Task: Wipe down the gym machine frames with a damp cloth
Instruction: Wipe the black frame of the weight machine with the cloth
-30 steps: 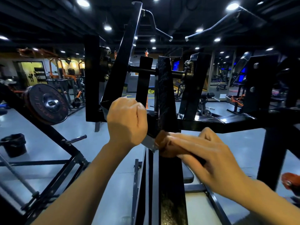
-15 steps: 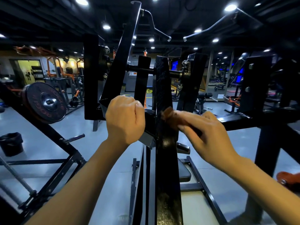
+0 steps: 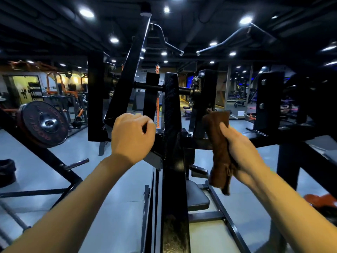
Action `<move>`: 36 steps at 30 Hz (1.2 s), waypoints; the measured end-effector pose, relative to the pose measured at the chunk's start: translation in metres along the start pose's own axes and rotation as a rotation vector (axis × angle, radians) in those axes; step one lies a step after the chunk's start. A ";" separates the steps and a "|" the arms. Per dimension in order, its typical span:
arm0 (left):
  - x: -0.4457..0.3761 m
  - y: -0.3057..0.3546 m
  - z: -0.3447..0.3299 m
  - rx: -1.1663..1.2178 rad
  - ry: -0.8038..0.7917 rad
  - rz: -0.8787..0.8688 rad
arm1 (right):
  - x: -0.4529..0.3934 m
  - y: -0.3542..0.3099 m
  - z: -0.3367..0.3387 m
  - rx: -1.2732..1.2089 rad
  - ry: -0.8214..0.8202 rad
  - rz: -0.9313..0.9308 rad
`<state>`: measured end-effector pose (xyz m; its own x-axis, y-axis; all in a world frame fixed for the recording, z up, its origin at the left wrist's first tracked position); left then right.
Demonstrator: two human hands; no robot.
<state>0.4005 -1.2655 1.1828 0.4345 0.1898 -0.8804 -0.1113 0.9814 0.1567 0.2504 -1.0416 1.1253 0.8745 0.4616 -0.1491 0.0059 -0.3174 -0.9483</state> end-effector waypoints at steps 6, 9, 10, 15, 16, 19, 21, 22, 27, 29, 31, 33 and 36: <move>-0.001 0.059 0.004 0.079 -0.243 0.044 | -0.006 -0.013 -0.045 -0.575 -0.196 -0.198; 0.003 0.086 -0.002 0.386 -0.568 0.152 | -0.010 -0.024 -0.058 -0.681 -0.131 -0.109; 0.007 0.093 -0.004 0.481 -0.673 0.188 | -0.010 -0.029 -0.060 -0.700 -0.124 -0.090; -0.001 0.085 0.004 0.568 -0.581 0.228 | -0.001 -0.029 -0.061 -0.614 -0.165 -0.095; -0.003 0.079 0.007 0.614 -0.545 0.262 | 0.000 -0.028 -0.058 -0.614 -0.171 -0.097; -0.001 0.078 0.010 0.772 -0.690 0.363 | -0.001 -0.025 -0.050 -0.645 -0.149 -0.091; 0.004 0.083 0.008 0.848 -0.808 0.407 | 0.000 -0.027 -0.047 -0.657 -0.139 -0.101; 0.005 0.084 0.005 0.817 -0.831 0.402 | 0.001 -0.028 -0.047 -0.658 -0.139 -0.099; 0.001 0.084 -0.001 0.706 -0.705 0.422 | 0.005 -0.031 -0.049 -0.572 -0.123 0.018; -0.002 0.078 0.004 0.709 -0.651 0.429 | 0.009 -0.037 -0.041 -0.433 -0.055 0.140; -0.007 0.071 0.012 0.709 -0.578 0.439 | 0.019 -0.050 -0.028 0.013 0.089 0.385; -0.013 0.066 0.021 0.687 -0.505 0.433 | 0.035 -0.065 -0.030 0.581 0.132 0.728; -0.021 0.073 0.025 0.691 -0.540 0.387 | 0.047 -0.065 -0.059 1.131 -0.114 1.038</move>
<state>0.4055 -1.1970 1.2237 0.8509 0.3232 -0.4141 0.1431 0.6160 0.7747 0.3201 -1.0484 1.1970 0.2195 0.5177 -0.8269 -0.9680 0.2209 -0.1187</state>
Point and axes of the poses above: each hand's wrist, its own x-axis away from the middle knuckle, its own z-axis out of the back of the hand, y = z × x, the point moved 6 cm from there along -x, towards the middle knuckle, and after that the axes turned 3 degrees about -z, right-handed, at the moved point
